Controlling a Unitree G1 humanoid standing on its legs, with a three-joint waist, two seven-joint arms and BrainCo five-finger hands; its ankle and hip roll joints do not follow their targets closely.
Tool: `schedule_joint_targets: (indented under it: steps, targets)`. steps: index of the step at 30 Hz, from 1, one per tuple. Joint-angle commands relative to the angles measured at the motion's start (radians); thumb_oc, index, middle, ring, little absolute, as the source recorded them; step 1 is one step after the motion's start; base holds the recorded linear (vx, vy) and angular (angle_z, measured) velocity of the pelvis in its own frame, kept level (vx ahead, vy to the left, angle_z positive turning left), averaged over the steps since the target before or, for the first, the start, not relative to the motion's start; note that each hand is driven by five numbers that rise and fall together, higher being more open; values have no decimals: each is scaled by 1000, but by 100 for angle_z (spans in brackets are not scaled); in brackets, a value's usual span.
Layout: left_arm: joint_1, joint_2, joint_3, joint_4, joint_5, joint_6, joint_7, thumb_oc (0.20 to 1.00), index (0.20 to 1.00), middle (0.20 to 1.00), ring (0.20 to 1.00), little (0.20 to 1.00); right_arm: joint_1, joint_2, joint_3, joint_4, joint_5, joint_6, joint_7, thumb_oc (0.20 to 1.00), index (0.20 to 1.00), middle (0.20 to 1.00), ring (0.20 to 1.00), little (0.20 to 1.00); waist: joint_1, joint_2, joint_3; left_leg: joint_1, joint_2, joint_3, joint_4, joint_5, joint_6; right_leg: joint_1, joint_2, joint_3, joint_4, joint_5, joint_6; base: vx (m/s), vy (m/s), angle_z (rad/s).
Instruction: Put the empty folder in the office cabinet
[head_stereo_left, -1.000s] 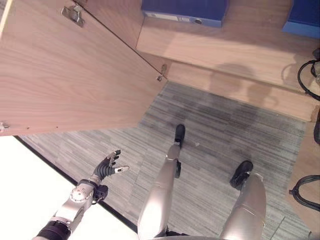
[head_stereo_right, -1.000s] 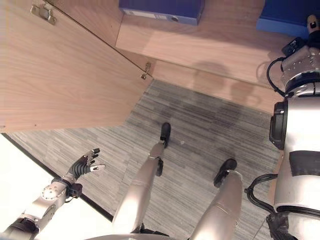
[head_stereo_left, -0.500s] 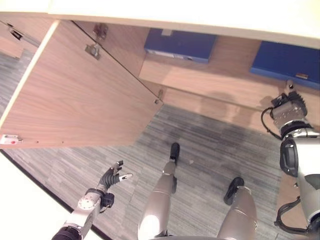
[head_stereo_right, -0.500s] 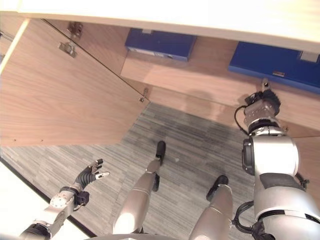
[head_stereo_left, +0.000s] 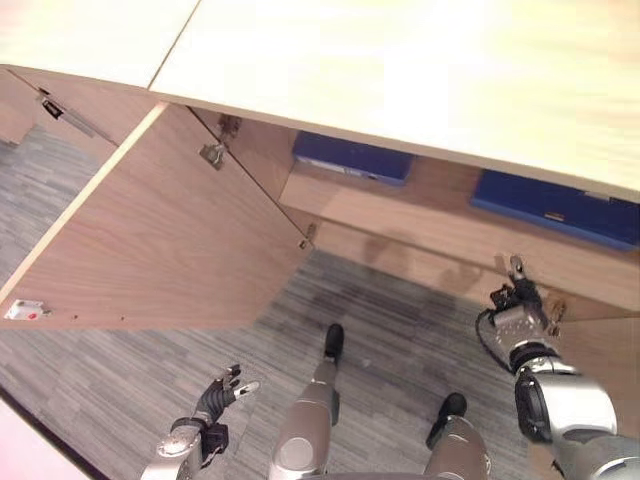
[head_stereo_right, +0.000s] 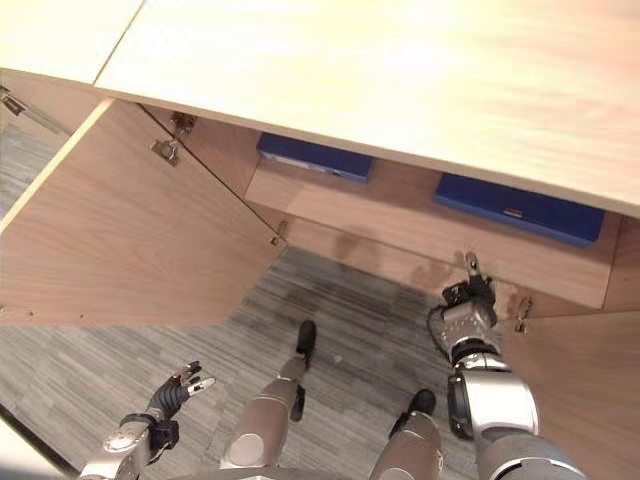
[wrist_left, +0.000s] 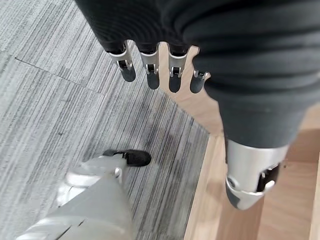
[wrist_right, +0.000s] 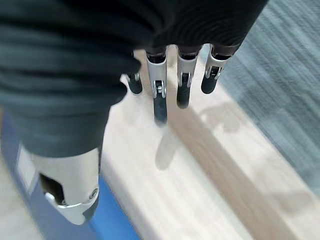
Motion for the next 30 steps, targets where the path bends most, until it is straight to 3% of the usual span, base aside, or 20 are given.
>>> schedule_joint_targets:
  steps: [1,4,6,7,8,11,13,16,23,30]
  targets:
    - [-64,20,21,30,10,-18,-17,1000,1000,1000,1000,1000,-32,-38,-76,19,19,-46,29,1000,1000,1000,1000,1000,35,-22,71,122,-21,22,-20,-163,-18,69,30,-27,-189,126,8,18,4,9]
    - [-60,19,30,39,13,-19,-20,1000,1000,1000,1000,1000,-13,-46,-77,25,2,-45,25,1000,1000,1000,1000,1000,36,-23,63,134,-22,21,-20,-164,-19,87,25,-30,-204,134,11,0,9,5]
    - [-51,15,53,60,26,-25,-24,1000,1000,1000,1000,1000,35,-49,-40,-19,-117,-42,27,1000,1000,1000,1000,1000,31,-31,55,147,-23,26,-20,-166,-20,106,23,-31,-220,146,15,-2,10,2]
    - [-50,15,54,60,26,-25,-25,1000,1000,1000,1000,1000,37,-48,-40,-22,-120,-42,24,903,903,903,903,903,30,-31,54,147,-23,25,-20,-166,-20,107,23,-31,-223,148,15,24,20,4]
    - [-34,10,74,65,37,-30,-28,1000,1000,1000,1000,1000,91,-50,-10,-87,-223,-51,30,200,200,200,200,200,22,-37,48,157,-21,28,-20,-166,-20,117,23,-30,-232,155,17,0,0,0]
    - [-18,10,97,68,50,-38,-34,1000,1000,1000,1000,1000,143,-59,9,-164,-333,-52,12,200,200,200,200,200,14,-44,42,160,-20,28,-22,-160,-18,125,22,-34,-242,167,19,0,0,0]
    - [24,14,131,78,84,-46,-54,1000,1000,1000,1000,1000,206,-144,93,-344,-676,-32,-58,200,200,200,200,200,6,-60,32,180,-17,32,-22,-170,-19,142,21,-39,-251,173,23,14,2,-4]
    - [32,14,134,83,100,-48,-55,1000,1000,1000,1000,1000,204,-189,116,-385,-797,-13,-95,200,200,200,200,200,3,-67,26,183,-18,33,-23,-172,-19,147,19,-40,-259,180,26,-3,3,-7]
    - [46,22,106,45,88,-53,-66,1000,1000,1000,1000,1000,124,-285,196,-397,-924,19,-94,200,200,200,200,200,1,-74,28,180,-11,30,-22,-163,-14,135,19,-28,-240,179,22,0,-2,-1]
    - [46,28,86,23,68,-58,-76,1000,1000,1000,1000,1000,28,-332,274,-311,-944,38,-75,200,200,200,200,200,8,-62,39,168,-7,25,-23,-156,-15,119,21,-24,-238,181,23,2,-3,-1]
